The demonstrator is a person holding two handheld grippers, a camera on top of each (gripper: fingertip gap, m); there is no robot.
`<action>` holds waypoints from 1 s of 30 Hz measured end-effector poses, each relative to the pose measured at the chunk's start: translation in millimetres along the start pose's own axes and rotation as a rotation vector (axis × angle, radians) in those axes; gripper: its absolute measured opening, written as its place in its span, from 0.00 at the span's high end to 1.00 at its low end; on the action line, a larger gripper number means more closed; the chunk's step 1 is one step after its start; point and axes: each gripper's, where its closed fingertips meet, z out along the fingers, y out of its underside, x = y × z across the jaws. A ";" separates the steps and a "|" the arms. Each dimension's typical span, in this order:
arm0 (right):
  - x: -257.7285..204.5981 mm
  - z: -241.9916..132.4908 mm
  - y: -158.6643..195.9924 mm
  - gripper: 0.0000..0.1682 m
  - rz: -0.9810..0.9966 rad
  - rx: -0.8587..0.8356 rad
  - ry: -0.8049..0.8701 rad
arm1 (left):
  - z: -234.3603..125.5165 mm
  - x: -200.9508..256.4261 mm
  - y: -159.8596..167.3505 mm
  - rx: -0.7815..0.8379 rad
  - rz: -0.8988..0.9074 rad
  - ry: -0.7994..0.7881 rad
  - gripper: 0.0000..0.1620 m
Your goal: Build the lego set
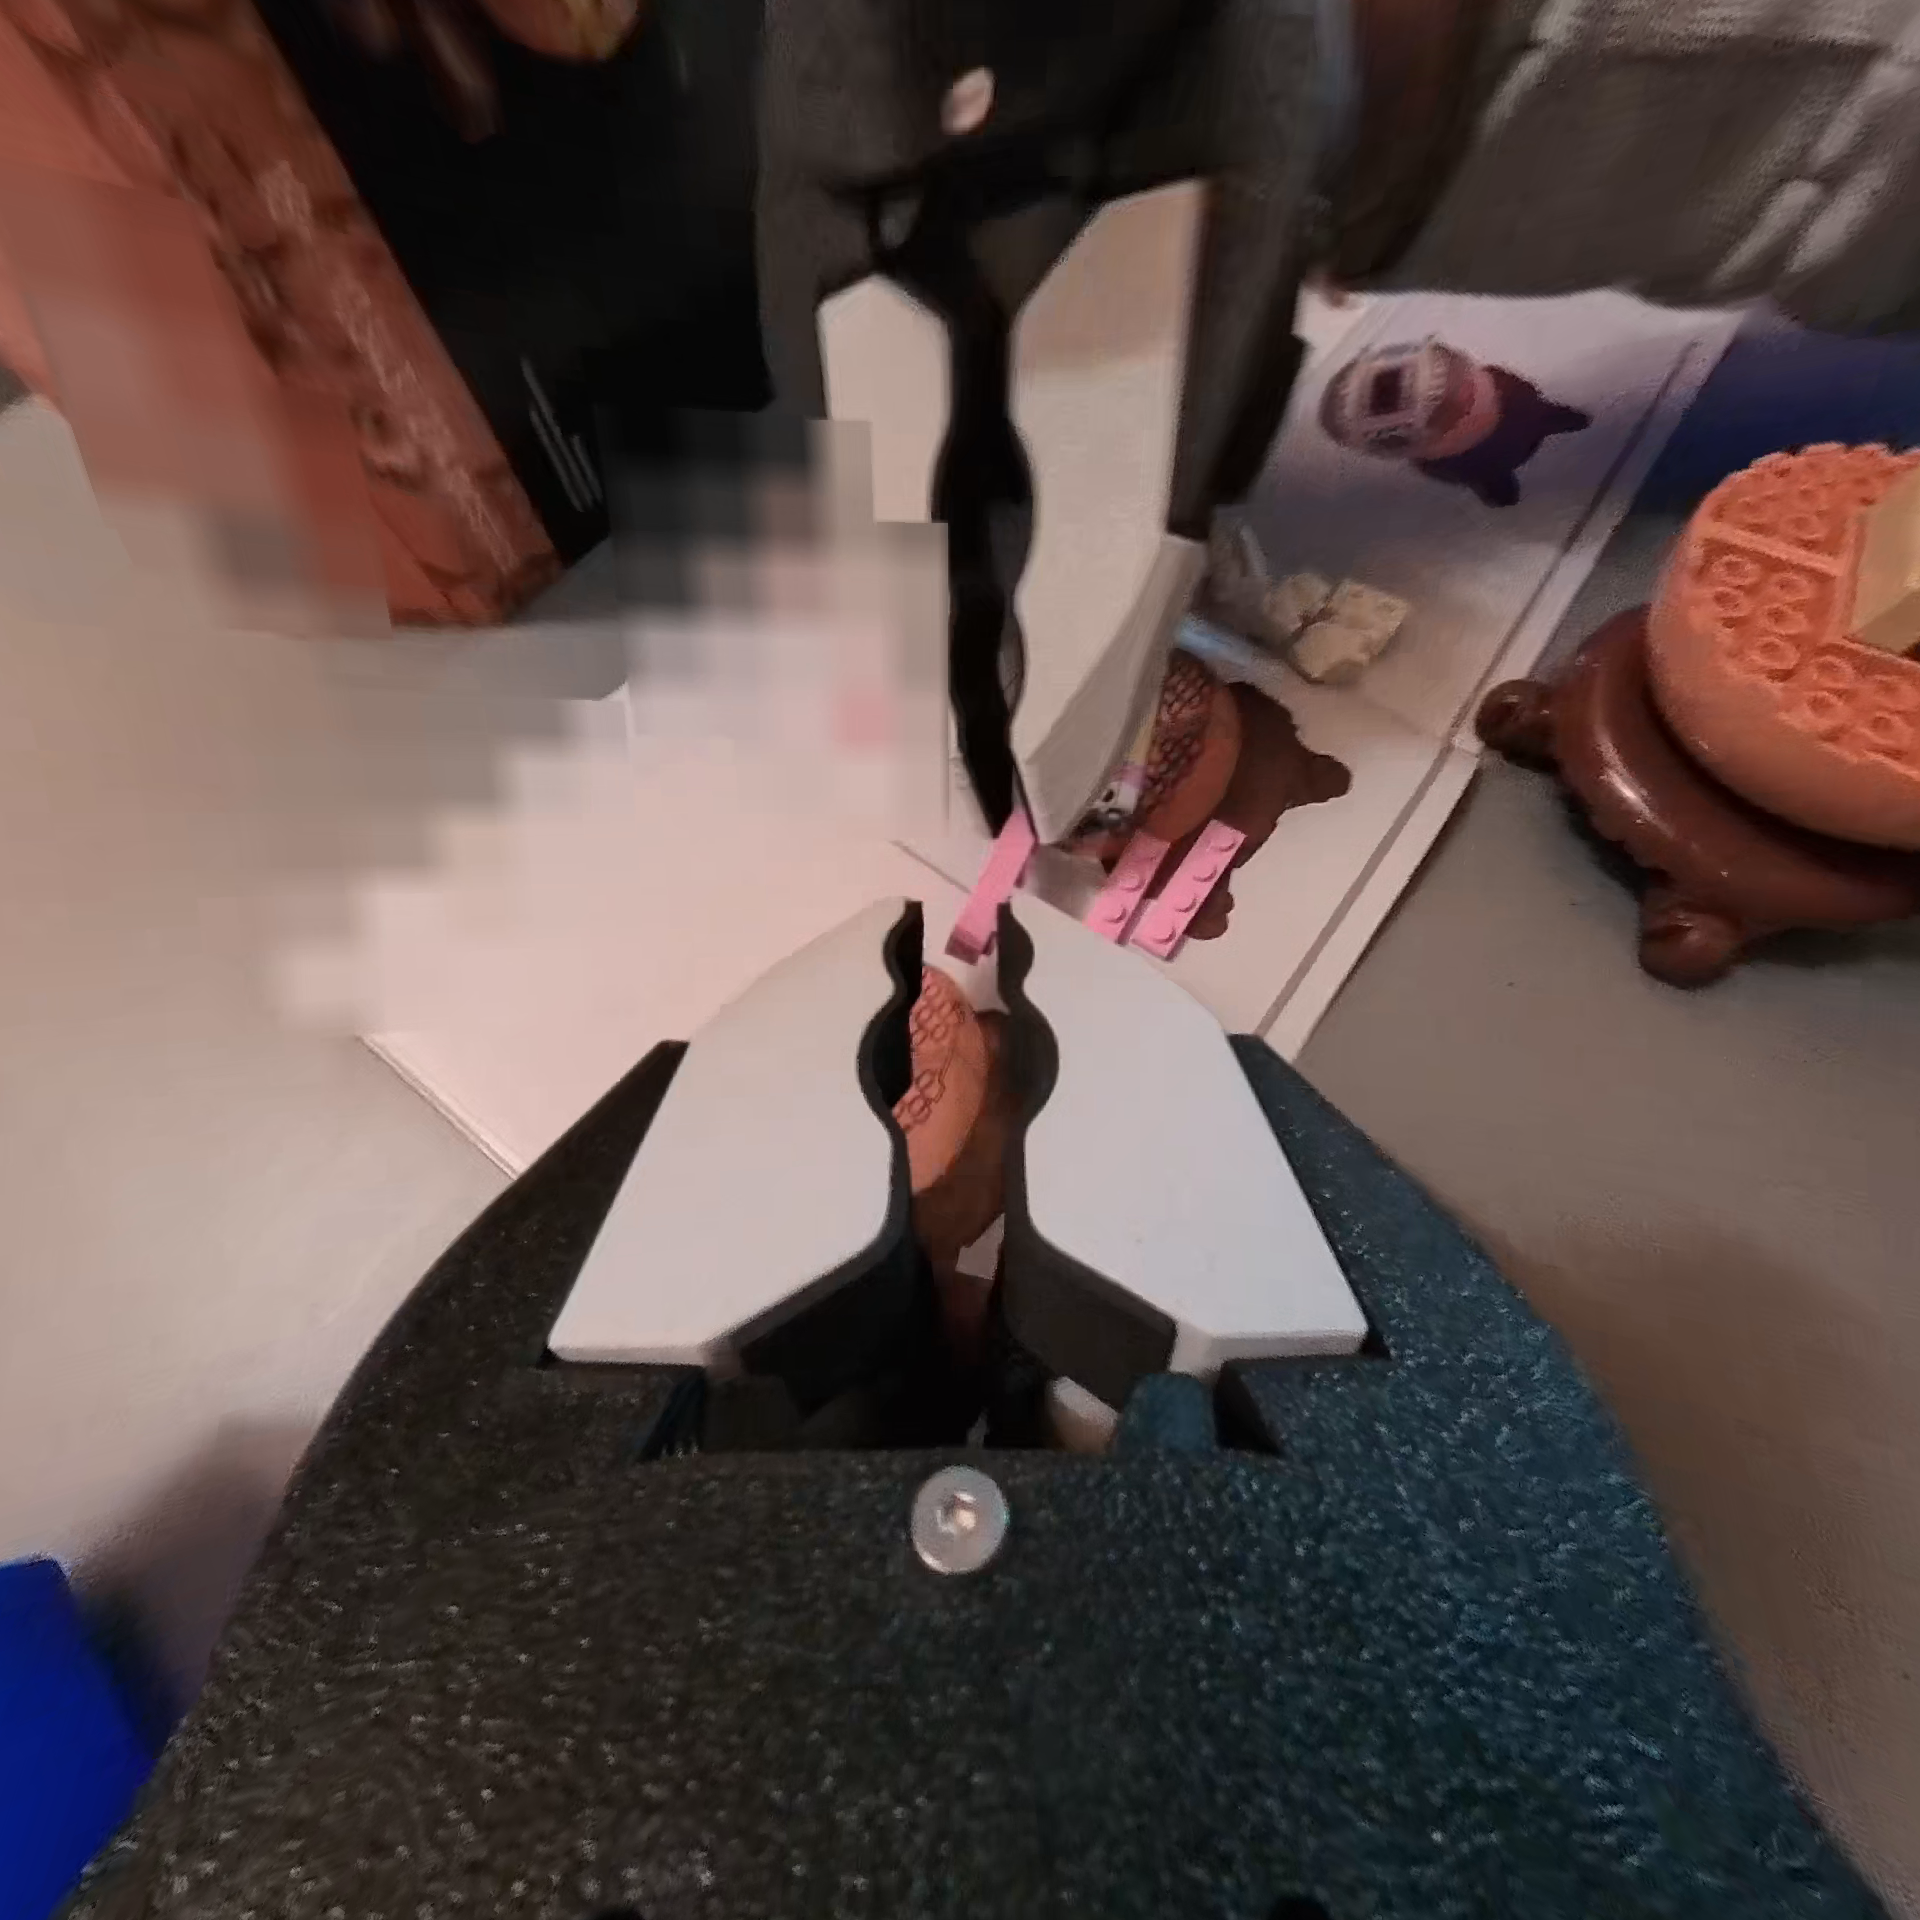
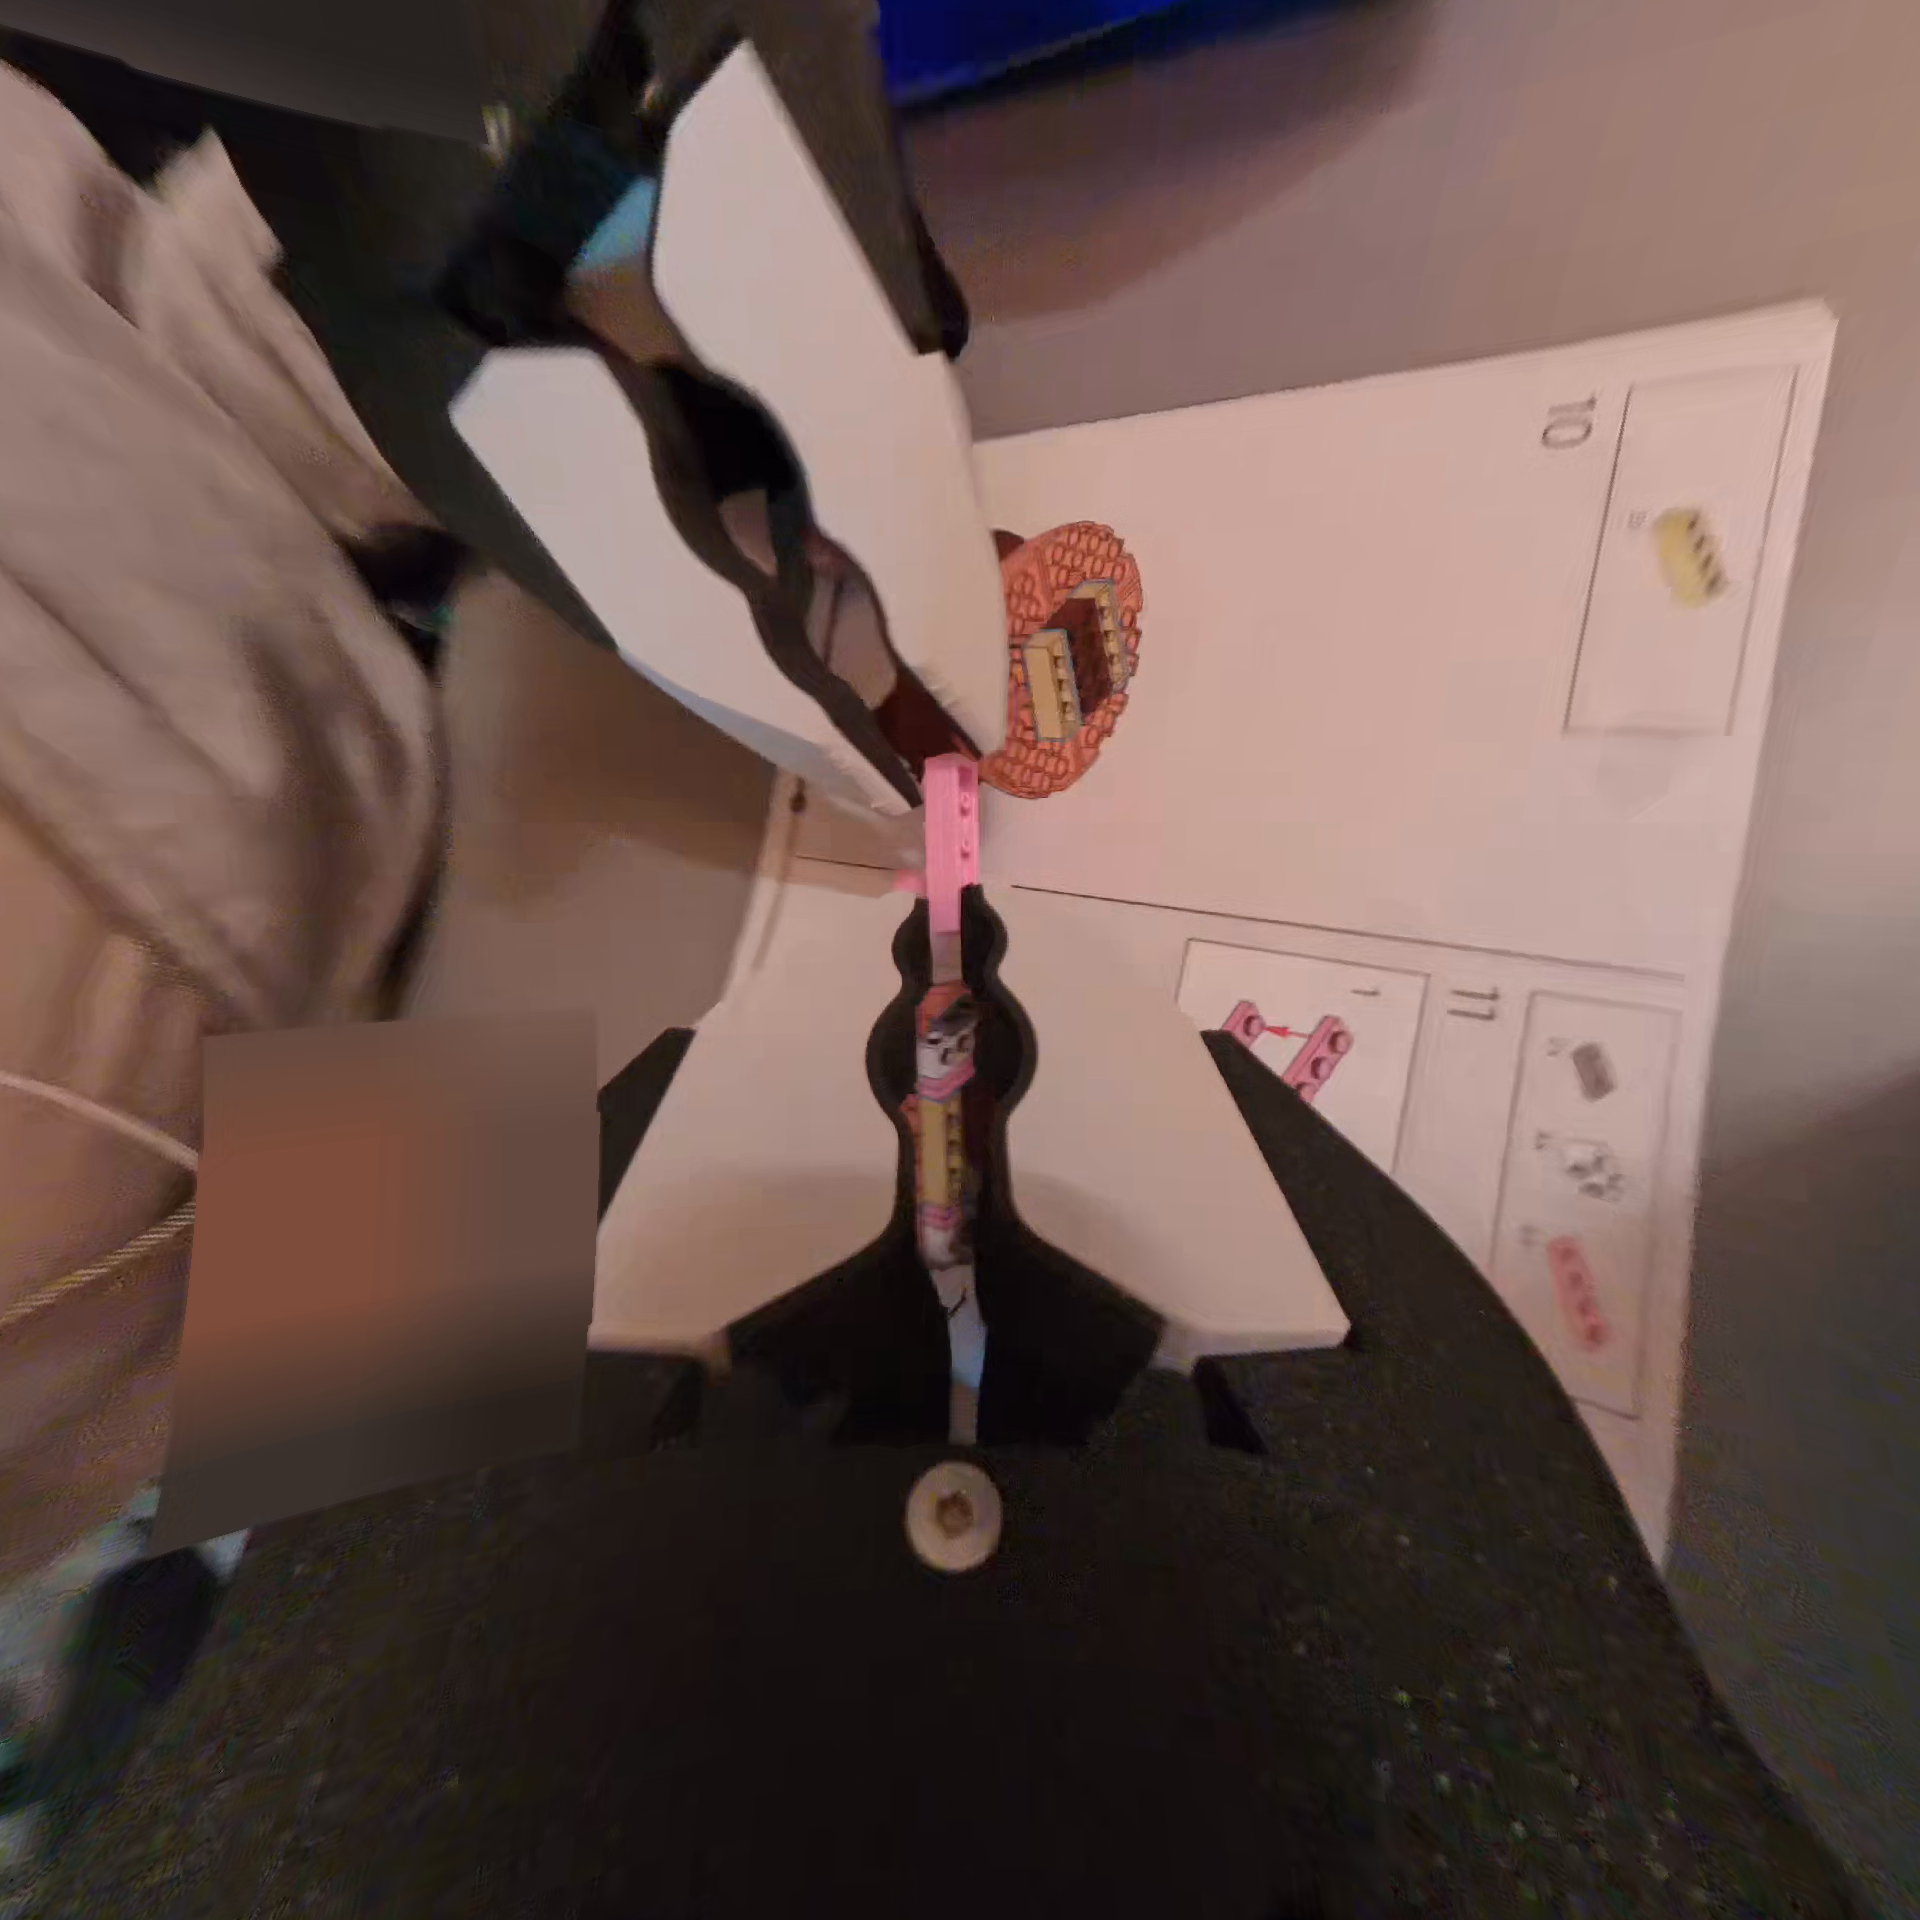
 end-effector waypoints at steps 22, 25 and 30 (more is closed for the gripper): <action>-24.6 -22.7 -21.0 0.88 -0.813 0.120 0.428 | -14.5 12.0 -21.5 0.130 -0.496 0.301 0.95; -19.0 -22.6 -19.7 0.89 -0.868 0.080 0.478 | -15.8 15.0 -23.3 0.133 -0.508 0.325 0.95; -19.1 -20.9 -18.9 0.95 -0.870 0.069 0.471 | -16.7 18.5 -26.3 0.143 -0.497 0.345 0.94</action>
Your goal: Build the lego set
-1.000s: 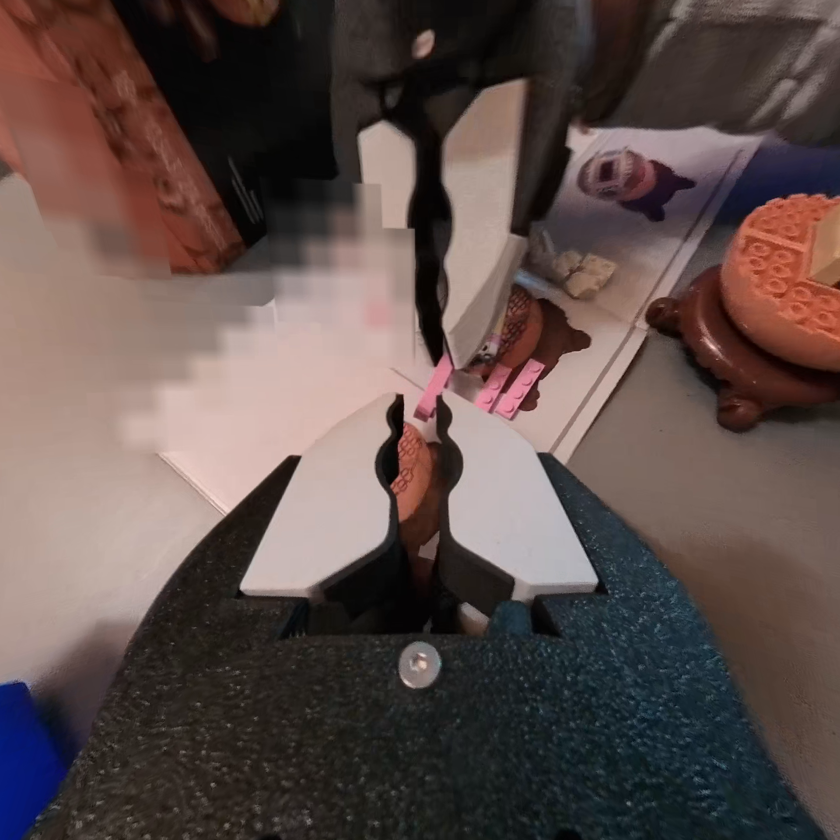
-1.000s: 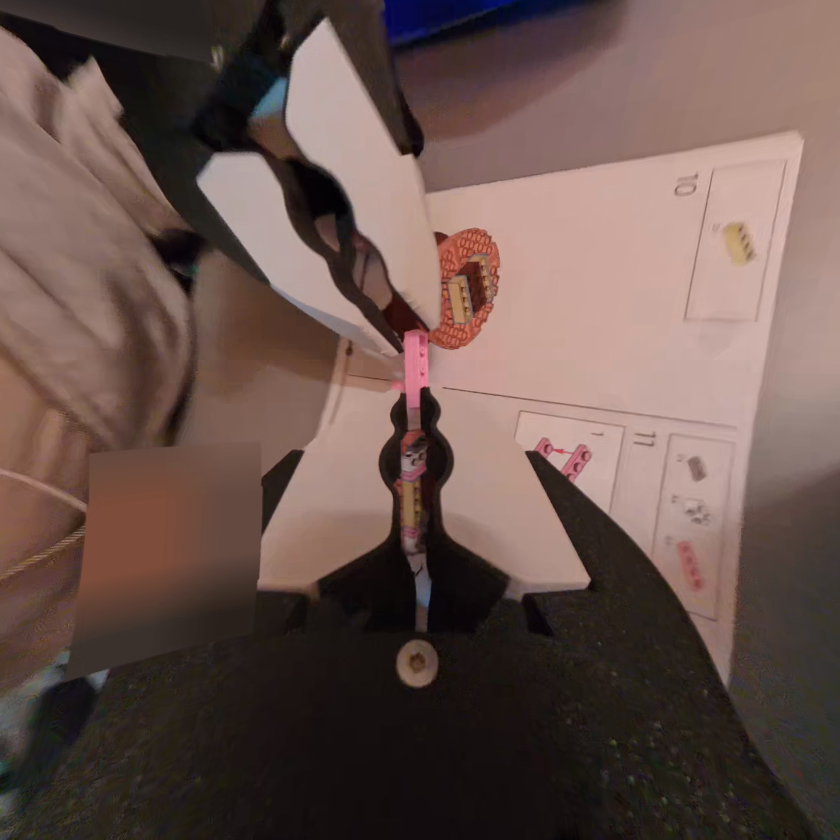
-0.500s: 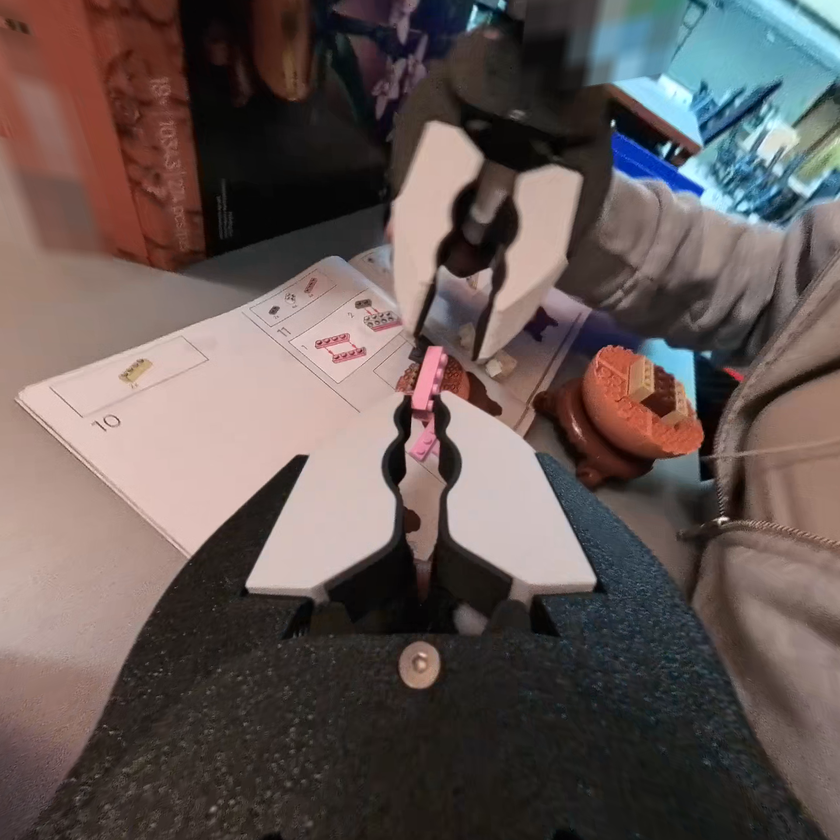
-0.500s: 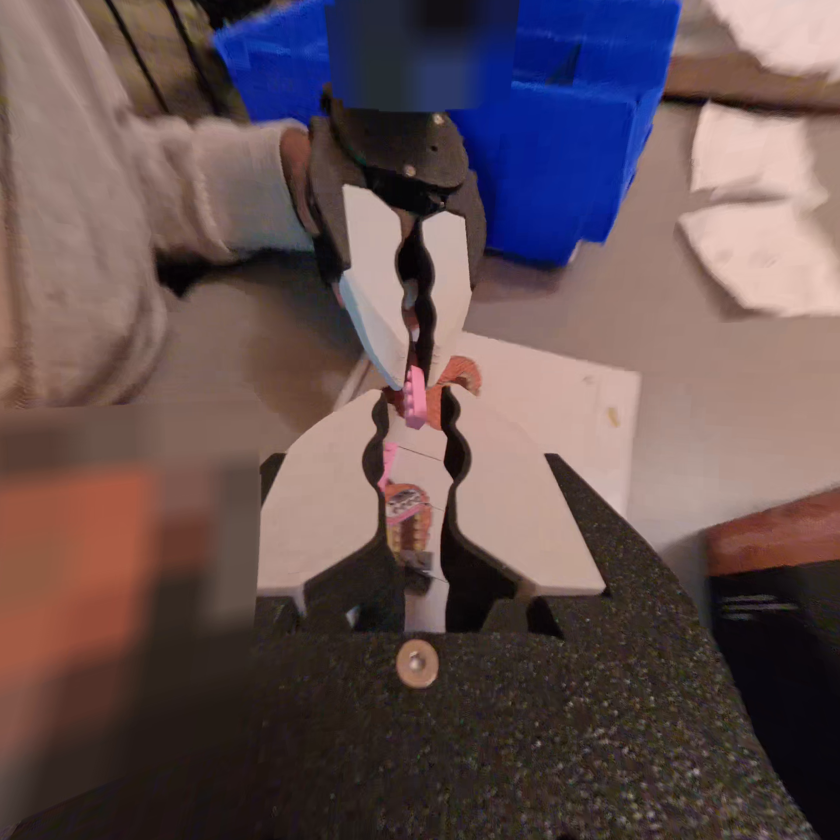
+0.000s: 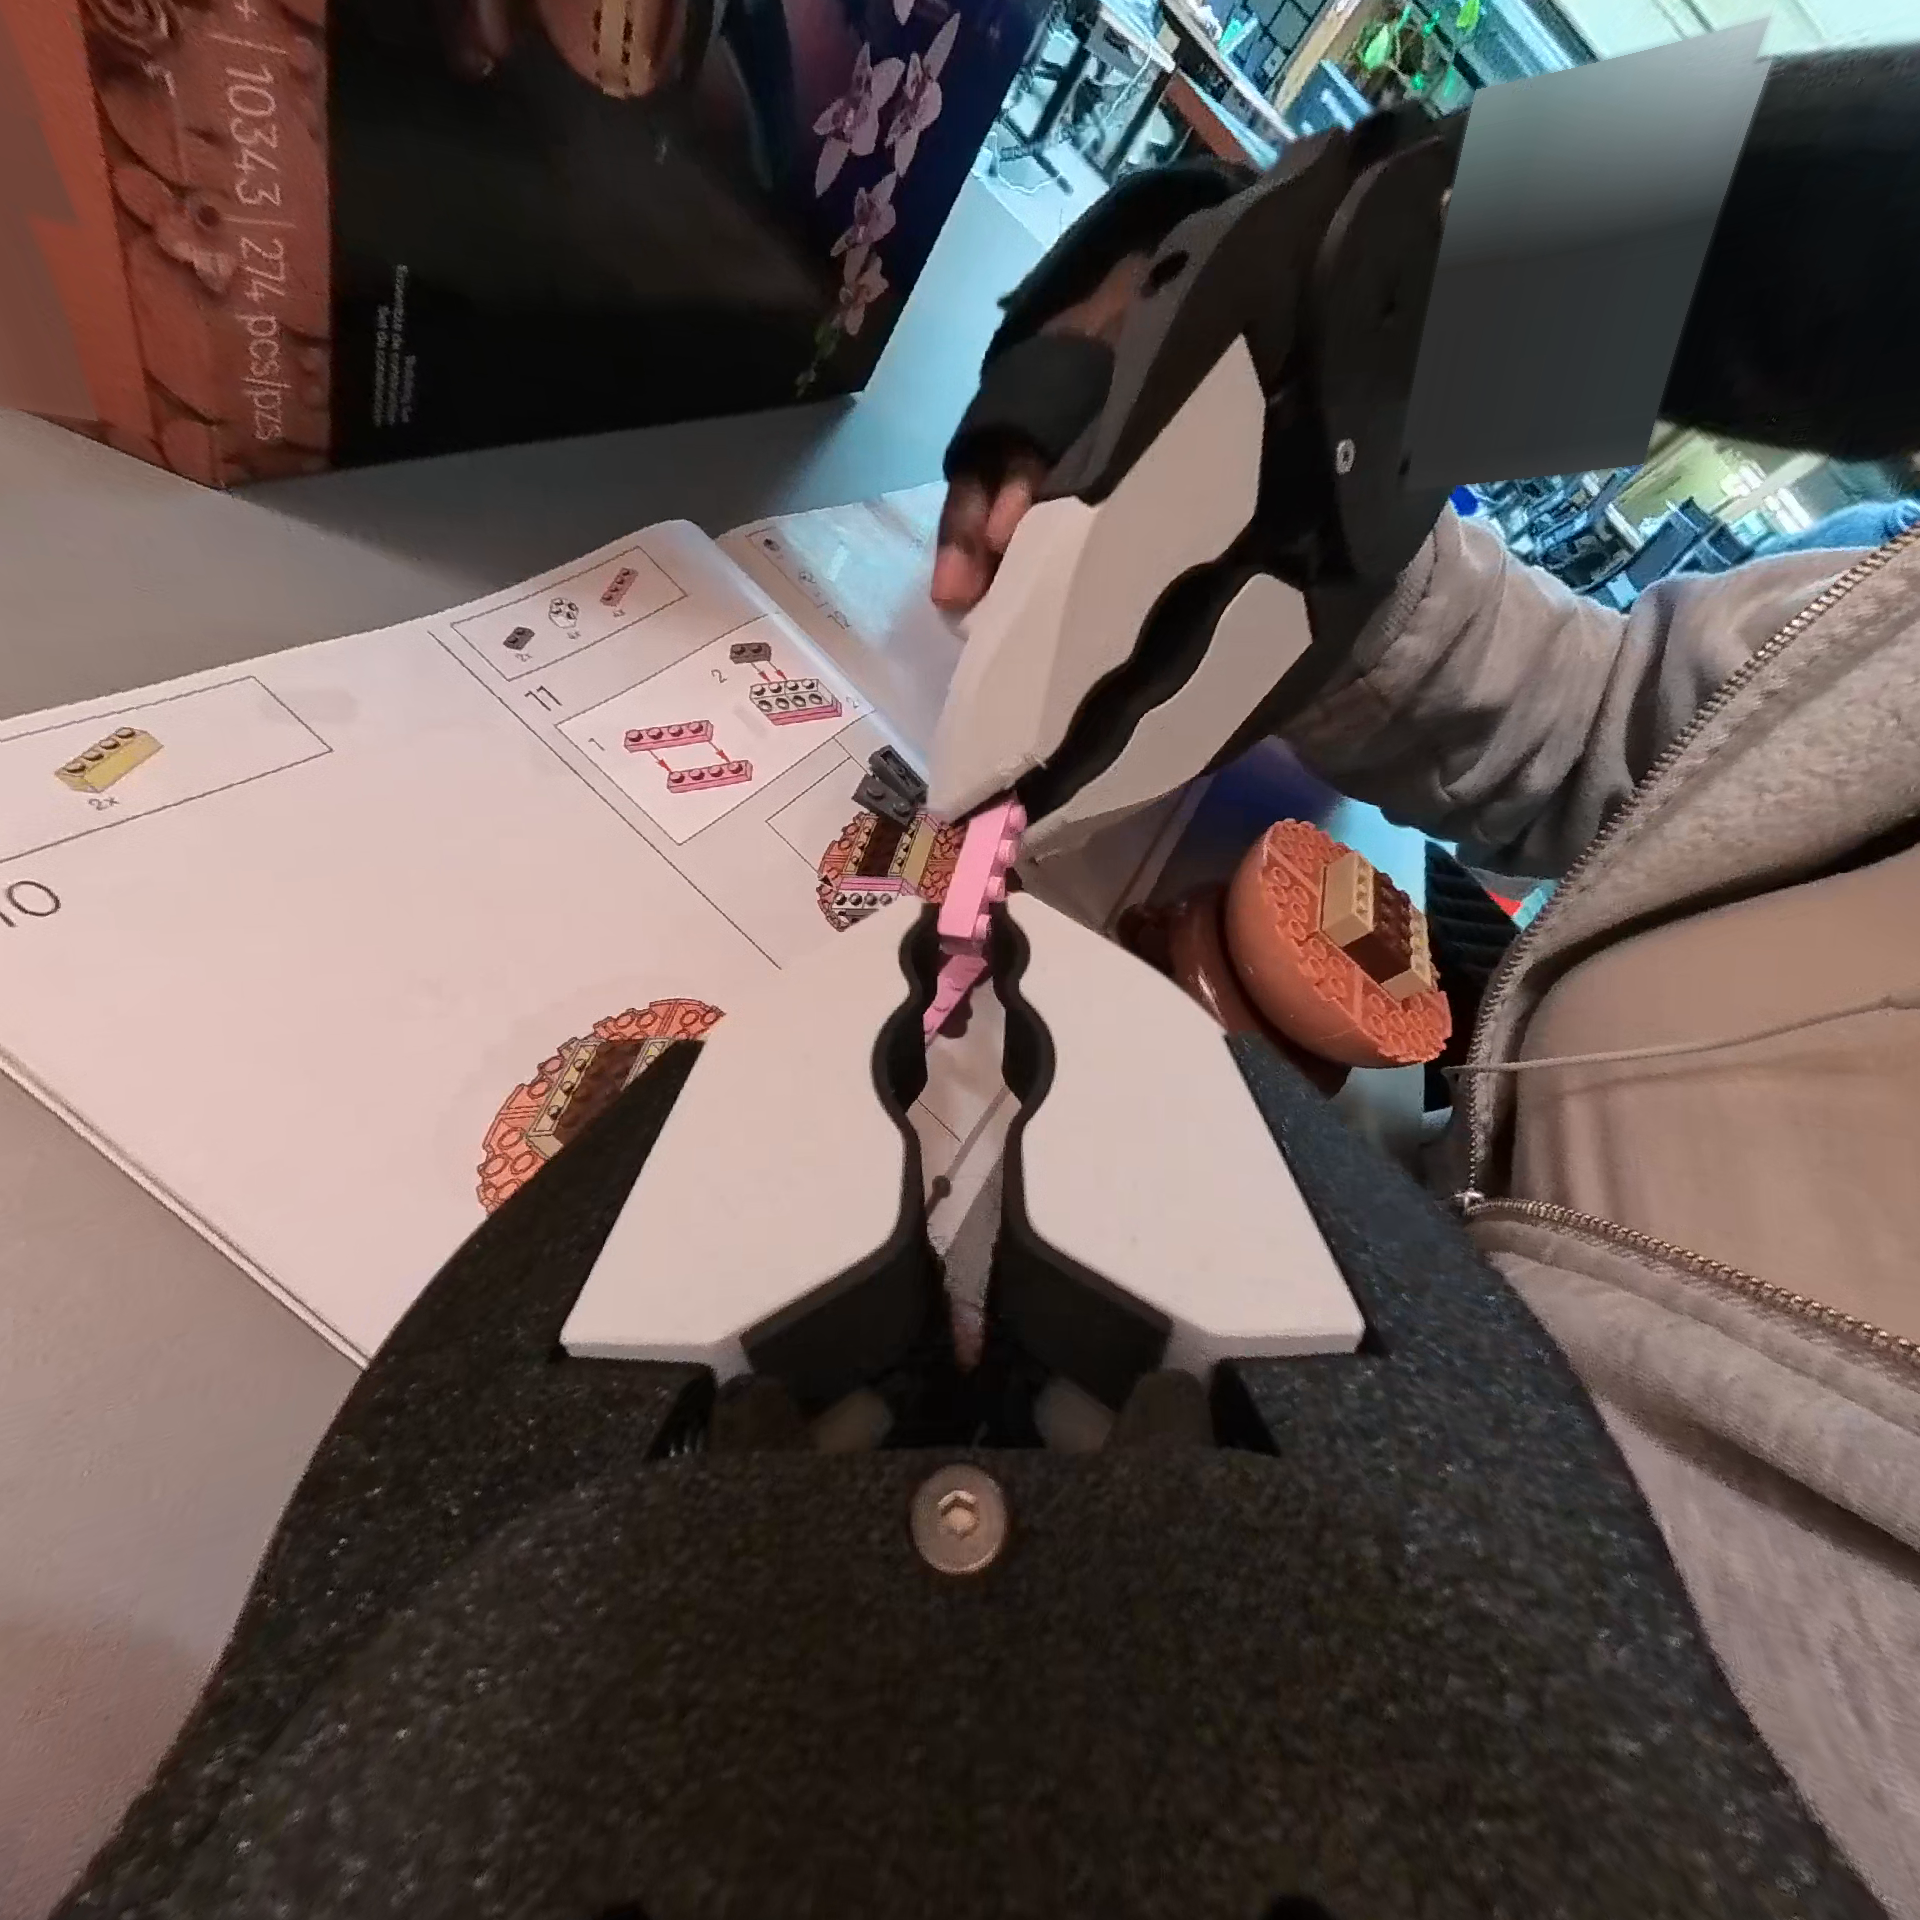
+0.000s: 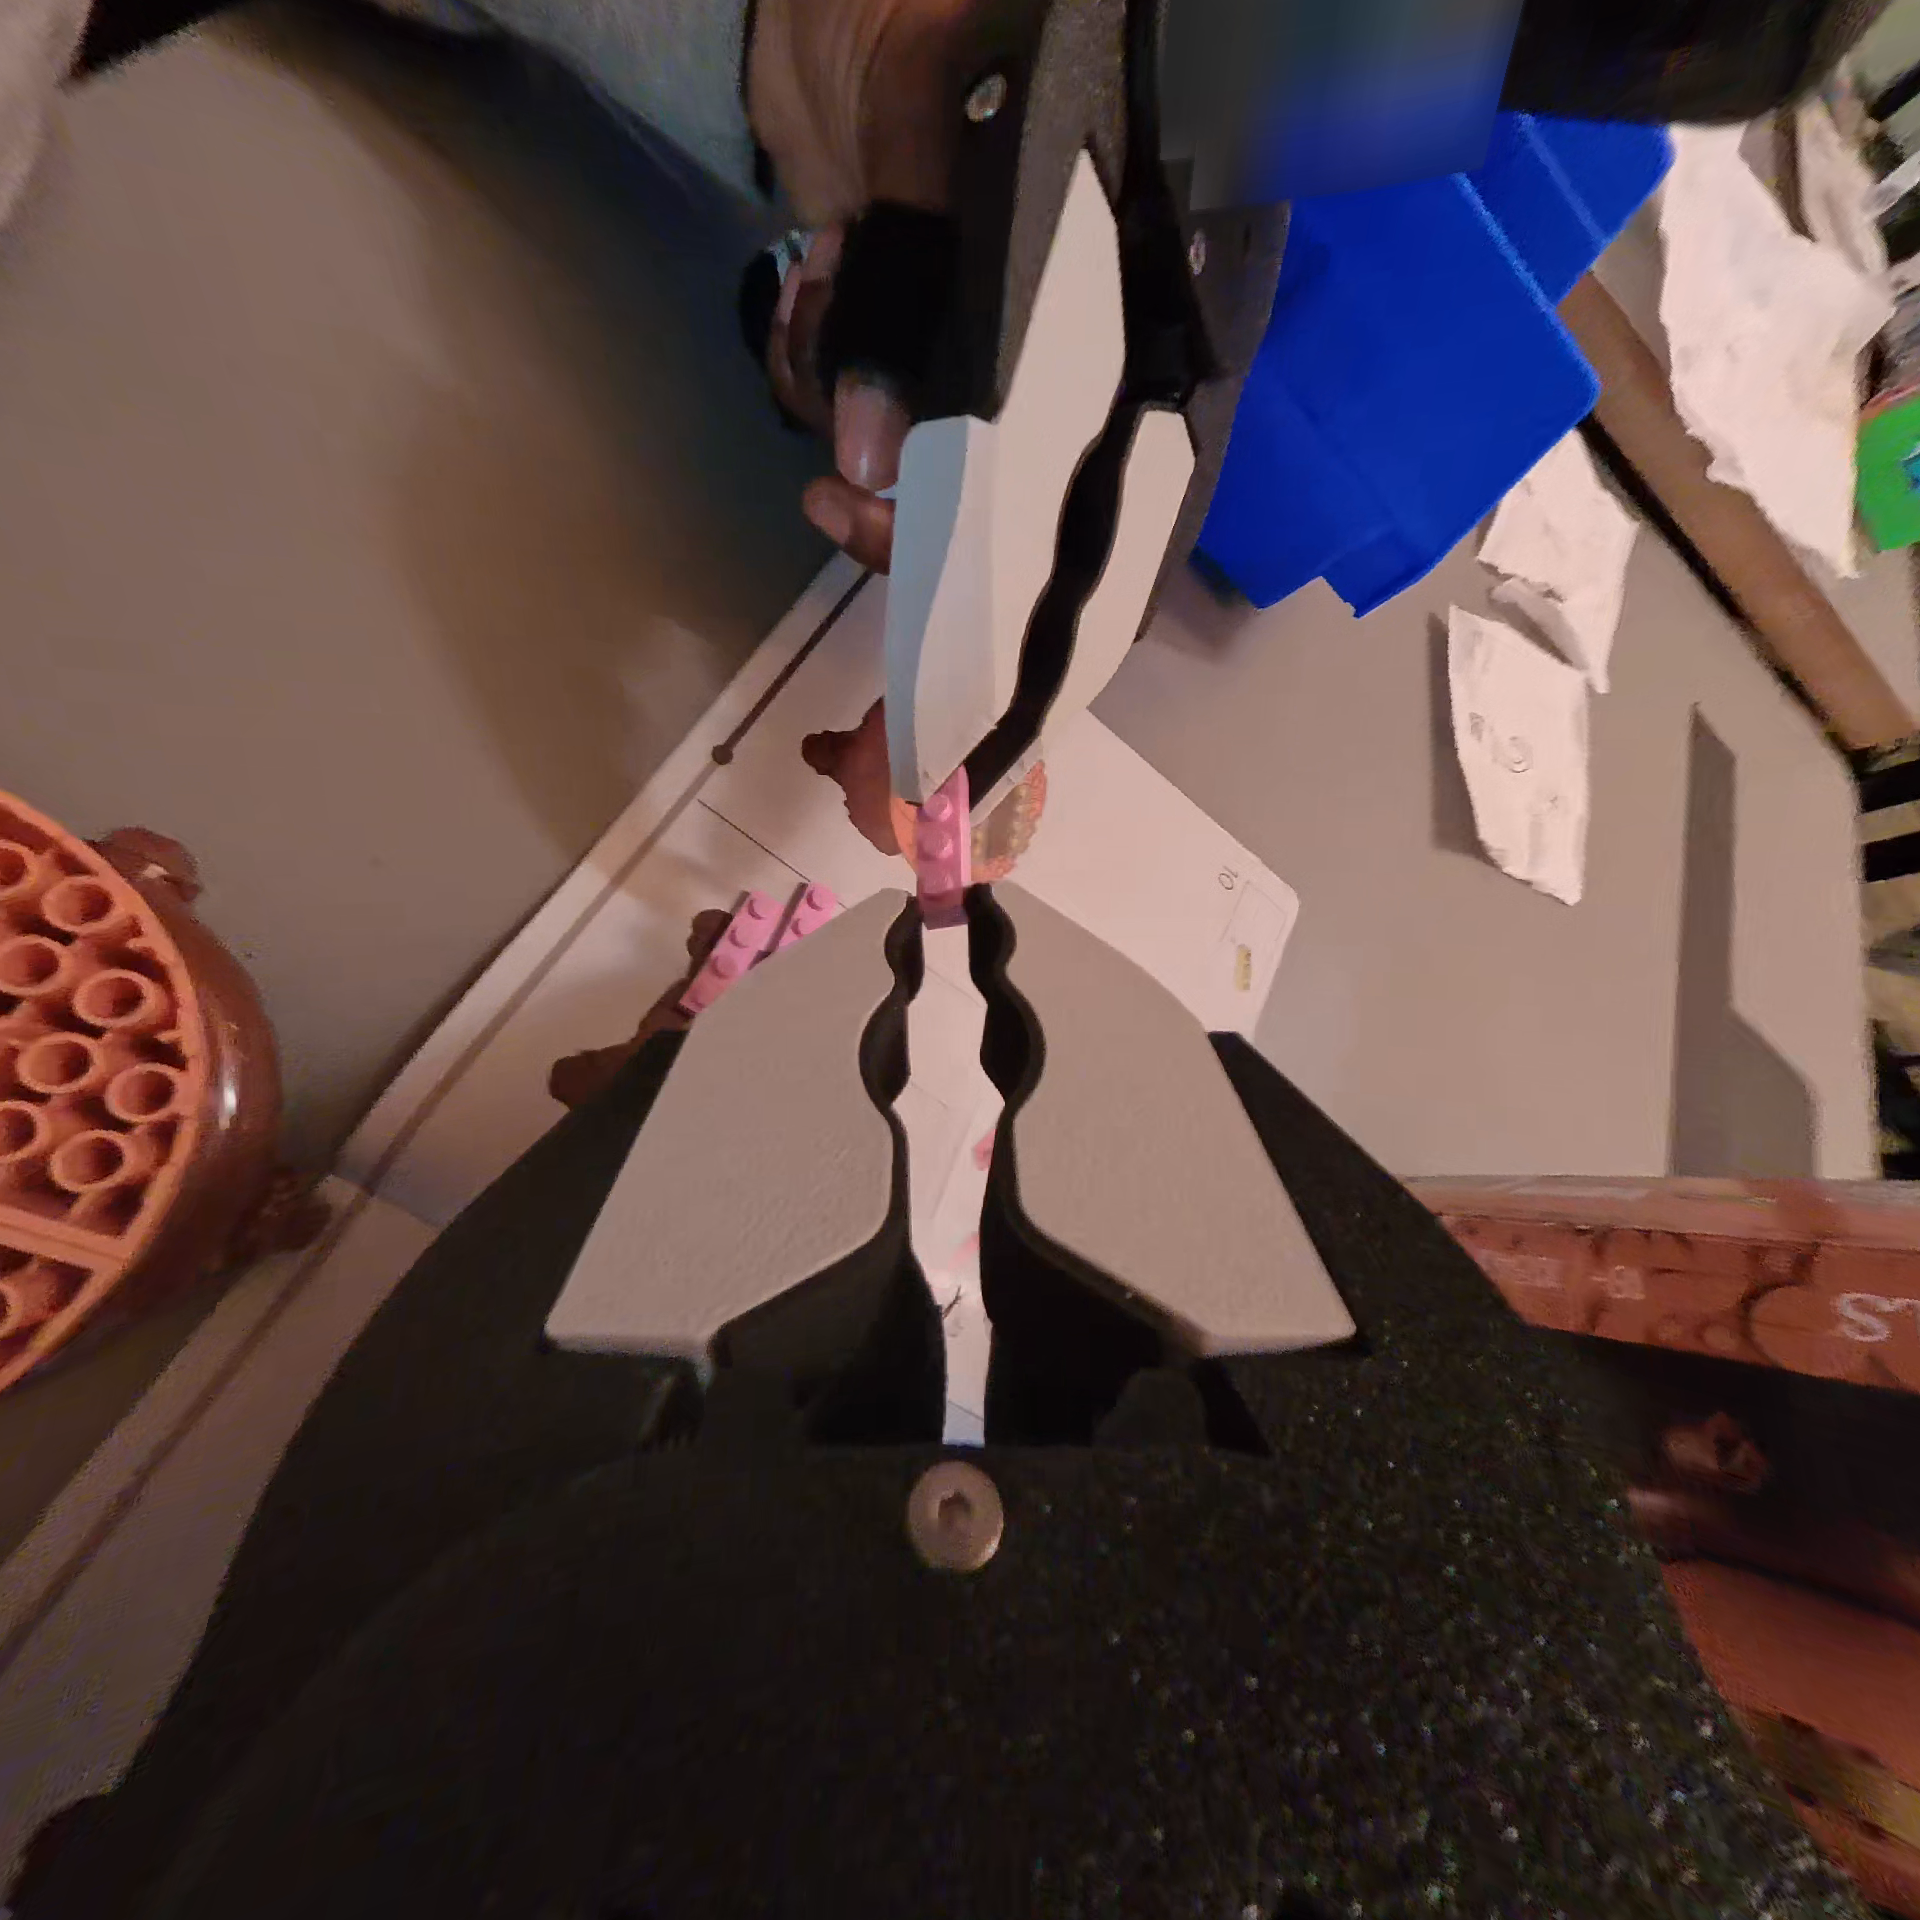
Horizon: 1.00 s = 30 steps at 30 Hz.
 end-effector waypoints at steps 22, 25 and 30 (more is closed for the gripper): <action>-10.0 12.7 45.8 0.87 0.544 -0.226 -0.159 | -7.0 -34.9 16.3 -0.165 0.391 -0.329 0.89; -19.0 5.4 25.9 0.94 0.530 -0.129 -0.177 | -7.0 -30.5 13.5 -0.136 0.405 -0.302 0.89; -42.3 7.5 32.4 0.93 0.525 -0.214 -0.221 | -3.4 -27.4 19.1 -0.153 0.411 -0.274 0.91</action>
